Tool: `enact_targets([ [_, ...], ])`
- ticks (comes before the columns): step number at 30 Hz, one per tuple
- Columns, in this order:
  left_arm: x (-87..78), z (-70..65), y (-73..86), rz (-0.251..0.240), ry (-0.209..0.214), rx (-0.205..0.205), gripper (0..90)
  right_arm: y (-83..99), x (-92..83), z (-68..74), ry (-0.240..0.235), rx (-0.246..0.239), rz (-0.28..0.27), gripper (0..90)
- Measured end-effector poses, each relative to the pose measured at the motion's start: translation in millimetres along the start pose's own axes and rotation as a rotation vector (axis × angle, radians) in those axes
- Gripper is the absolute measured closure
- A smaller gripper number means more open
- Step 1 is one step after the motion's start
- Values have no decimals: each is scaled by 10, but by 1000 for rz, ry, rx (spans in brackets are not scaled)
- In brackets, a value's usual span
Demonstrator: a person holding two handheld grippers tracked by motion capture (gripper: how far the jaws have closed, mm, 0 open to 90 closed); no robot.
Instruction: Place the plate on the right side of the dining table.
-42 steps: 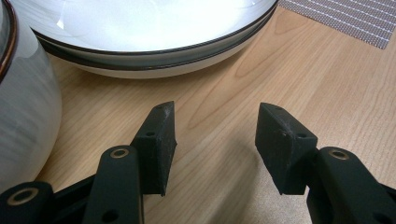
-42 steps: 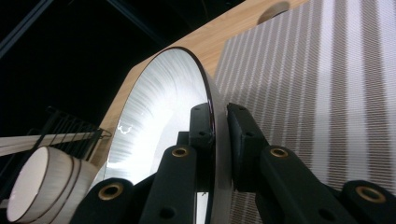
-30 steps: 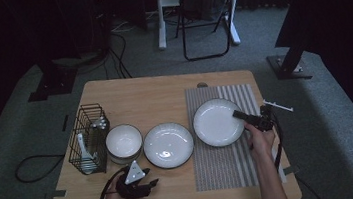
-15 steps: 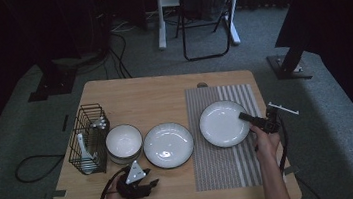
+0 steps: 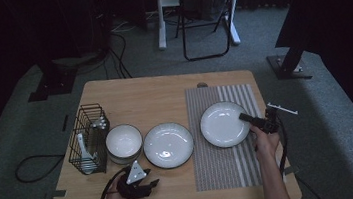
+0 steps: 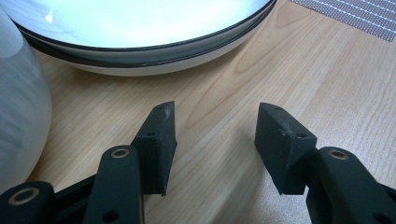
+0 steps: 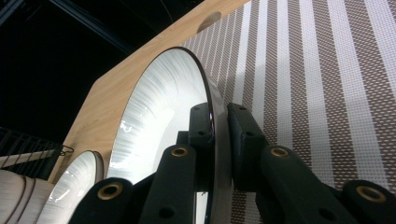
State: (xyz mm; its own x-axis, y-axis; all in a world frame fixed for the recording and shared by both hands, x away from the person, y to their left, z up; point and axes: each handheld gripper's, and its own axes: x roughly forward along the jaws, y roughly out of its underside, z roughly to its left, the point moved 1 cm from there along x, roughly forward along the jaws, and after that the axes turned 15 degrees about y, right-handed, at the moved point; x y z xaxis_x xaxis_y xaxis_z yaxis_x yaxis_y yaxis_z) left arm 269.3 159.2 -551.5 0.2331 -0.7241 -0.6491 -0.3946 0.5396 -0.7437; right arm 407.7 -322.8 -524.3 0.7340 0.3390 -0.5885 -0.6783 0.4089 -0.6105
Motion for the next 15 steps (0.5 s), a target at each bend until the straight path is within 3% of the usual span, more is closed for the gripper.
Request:
enact_targets([
  [8, -4, 7, -2, 9, 4, 2, 489, 81, 49, -132, -11, 38, 19, 812],
  [15, -3, 10, -3, 9, 6, 2, 489, 83, 69, -137, -22, 46, 22, 810],
])
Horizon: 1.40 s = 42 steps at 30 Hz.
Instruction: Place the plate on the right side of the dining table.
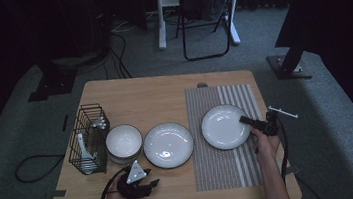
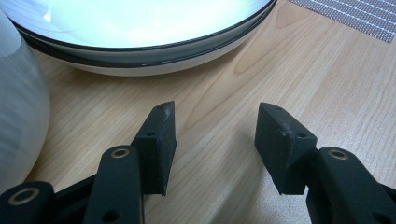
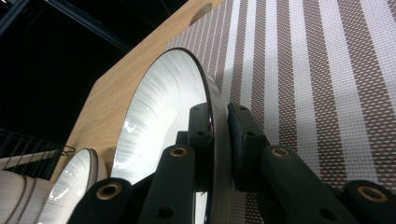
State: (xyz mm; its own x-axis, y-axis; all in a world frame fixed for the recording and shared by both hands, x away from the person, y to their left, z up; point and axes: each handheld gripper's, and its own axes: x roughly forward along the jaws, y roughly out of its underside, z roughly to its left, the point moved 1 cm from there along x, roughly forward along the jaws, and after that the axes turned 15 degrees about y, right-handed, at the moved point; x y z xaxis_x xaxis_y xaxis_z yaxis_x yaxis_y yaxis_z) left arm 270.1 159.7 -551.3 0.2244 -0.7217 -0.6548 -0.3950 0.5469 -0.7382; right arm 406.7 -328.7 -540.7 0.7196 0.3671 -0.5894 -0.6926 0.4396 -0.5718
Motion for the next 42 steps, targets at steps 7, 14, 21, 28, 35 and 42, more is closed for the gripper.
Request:
enact_targets([
  [7, 1, -3, 0, 0, 1, 1, 489, 11, 30, -2, 12, 1, 10, 809],
  [14, 1, -3, 0, 0, 1, 0, 488, 22, 58, -6, 19, 2, 16, 809],
  [21, 2, -2, -1, 0, 3, 1, 488, 25, 61, -13, 29, 13, 24, 812],
  [28, 2, -2, -1, 0, 4, 1, 488, 36, 69, -14, 66, -6, 29, 825],
  [35, 4, 0, -2, -1, 5, 1, 488, 82, 87, -93, 61, 27, 46, 829],
  [42, 4, 0, -2, -1, 5, 1, 488, 89, 87, -99, 63, 29, 47, 829],
])
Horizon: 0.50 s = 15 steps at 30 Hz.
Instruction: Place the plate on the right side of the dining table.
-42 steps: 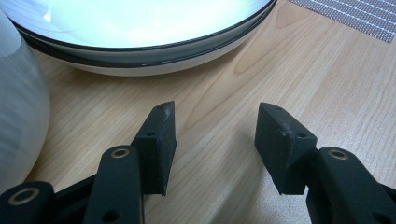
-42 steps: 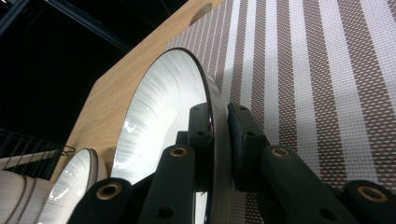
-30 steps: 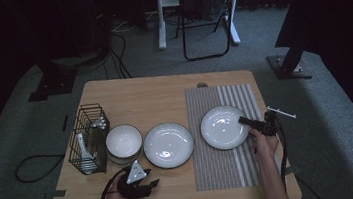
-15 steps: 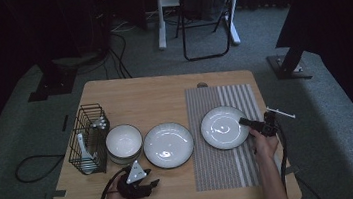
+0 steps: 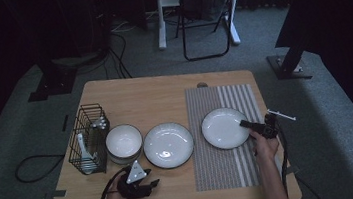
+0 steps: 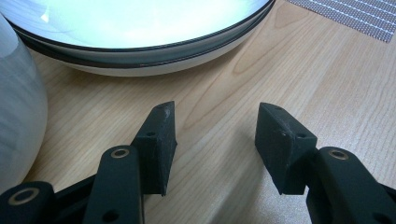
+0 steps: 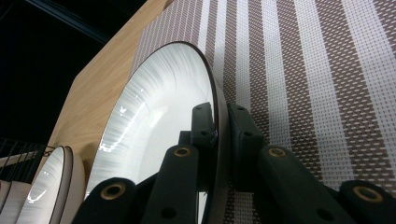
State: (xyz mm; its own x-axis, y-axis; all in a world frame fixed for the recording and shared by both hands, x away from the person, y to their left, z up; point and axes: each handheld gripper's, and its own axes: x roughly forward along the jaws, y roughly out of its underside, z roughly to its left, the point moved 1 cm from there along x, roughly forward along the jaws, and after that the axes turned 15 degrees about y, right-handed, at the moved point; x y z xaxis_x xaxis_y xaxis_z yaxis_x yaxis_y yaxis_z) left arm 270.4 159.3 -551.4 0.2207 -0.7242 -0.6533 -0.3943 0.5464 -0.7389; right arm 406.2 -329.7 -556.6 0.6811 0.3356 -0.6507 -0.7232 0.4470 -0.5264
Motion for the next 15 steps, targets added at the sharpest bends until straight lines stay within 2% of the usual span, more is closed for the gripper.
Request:
enact_targets([
  [6, 0, 1, 0, 0, 1, 0, 488, 9, 7, -12, 4, 5, 3, 827],
  [15, 0, 2, -2, 2, 1, -1, 488, 20, 11, -30, 45, -19, 4, 825],
])
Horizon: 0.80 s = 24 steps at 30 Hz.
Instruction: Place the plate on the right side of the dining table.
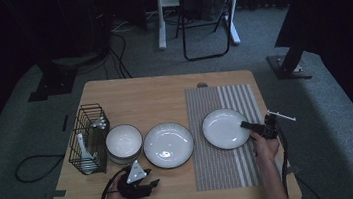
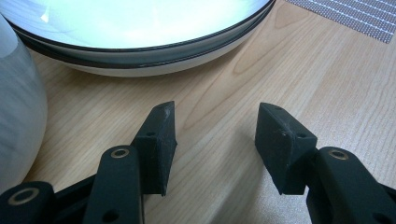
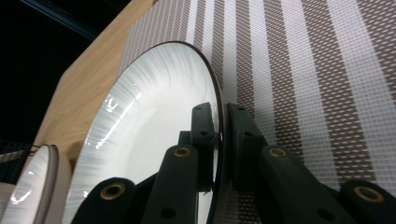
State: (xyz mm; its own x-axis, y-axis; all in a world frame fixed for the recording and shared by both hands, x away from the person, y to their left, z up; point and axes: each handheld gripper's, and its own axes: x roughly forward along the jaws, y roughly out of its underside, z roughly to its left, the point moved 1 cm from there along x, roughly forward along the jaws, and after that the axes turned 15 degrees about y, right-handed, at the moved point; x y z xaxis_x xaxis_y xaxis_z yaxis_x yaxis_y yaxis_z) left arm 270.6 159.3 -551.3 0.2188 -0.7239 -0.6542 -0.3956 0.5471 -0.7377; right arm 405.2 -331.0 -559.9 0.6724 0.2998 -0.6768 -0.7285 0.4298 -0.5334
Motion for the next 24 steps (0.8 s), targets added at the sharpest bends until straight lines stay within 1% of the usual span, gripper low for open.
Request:
enact_targets([
  [2, 0, 0, 0, 0, 0, 0, 488, 4, 3, -3, 8, -8, 0, 824],
  [12, 0, -1, 0, 1, 0, 1, 487, 10, 8, -37, 8, 0, 2, 834],
  [24, 0, -1, 0, 1, -1, 1, 487, 9, 9, -43, 4, 2, 4, 834],
])
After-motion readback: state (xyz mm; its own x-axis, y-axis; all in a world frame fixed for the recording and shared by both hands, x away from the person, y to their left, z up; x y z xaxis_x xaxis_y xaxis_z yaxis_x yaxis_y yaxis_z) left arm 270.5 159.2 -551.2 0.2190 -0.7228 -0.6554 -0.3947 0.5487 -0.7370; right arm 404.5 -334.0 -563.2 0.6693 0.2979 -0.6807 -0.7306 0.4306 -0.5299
